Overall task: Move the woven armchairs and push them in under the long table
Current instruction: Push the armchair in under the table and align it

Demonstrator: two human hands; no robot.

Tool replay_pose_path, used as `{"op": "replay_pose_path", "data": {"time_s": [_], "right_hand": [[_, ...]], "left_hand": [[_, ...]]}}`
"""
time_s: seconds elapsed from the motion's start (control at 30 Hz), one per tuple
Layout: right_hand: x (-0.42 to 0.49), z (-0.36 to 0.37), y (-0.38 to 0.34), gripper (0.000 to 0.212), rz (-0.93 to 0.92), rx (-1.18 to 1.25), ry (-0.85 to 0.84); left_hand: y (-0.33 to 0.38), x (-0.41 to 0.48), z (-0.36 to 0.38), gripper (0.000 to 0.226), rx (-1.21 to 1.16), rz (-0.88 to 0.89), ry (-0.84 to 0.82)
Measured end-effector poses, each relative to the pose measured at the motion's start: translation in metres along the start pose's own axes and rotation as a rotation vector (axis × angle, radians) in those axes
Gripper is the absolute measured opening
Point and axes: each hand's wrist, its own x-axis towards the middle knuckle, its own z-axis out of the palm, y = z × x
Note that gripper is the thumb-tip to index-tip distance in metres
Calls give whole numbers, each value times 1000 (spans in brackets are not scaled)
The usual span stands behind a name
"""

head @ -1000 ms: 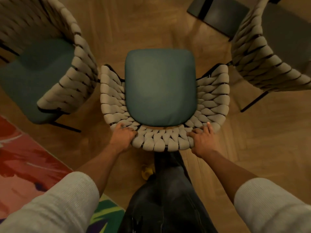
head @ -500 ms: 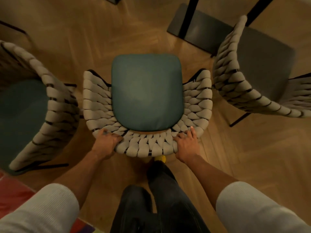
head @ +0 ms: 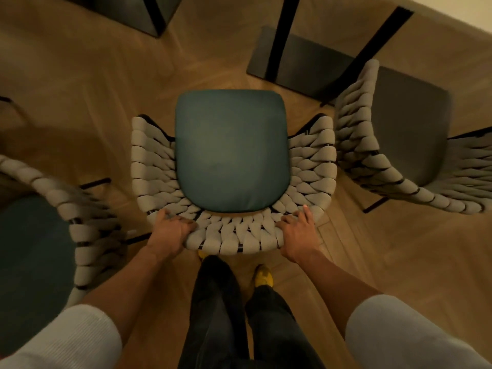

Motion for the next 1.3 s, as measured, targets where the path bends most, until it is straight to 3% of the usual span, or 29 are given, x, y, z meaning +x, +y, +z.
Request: {"op": "replay_pose_path", "data": {"time_s": [0.17, 0.6, 0.8, 1.07, 1.3], "right_hand": [[42, -36, -2, 67, 52, -1, -34], [137, -115, 14, 69, 138, 50, -43], [171, -150, 27, 50, 182, 154, -15], [218, -182, 41, 66, 216, 181, -44], [234, -209, 35, 75, 221, 152, -164]], "left_hand": [[-38, 43, -34, 40, 21, 56, 25], [-111, 152, -146, 41, 157, 130, 5], [-134, 201, -198, 44, 218, 190, 23], [-164, 260, -244, 28, 220, 234, 103], [-183, 276, -257, 43, 278, 286, 60]]}}
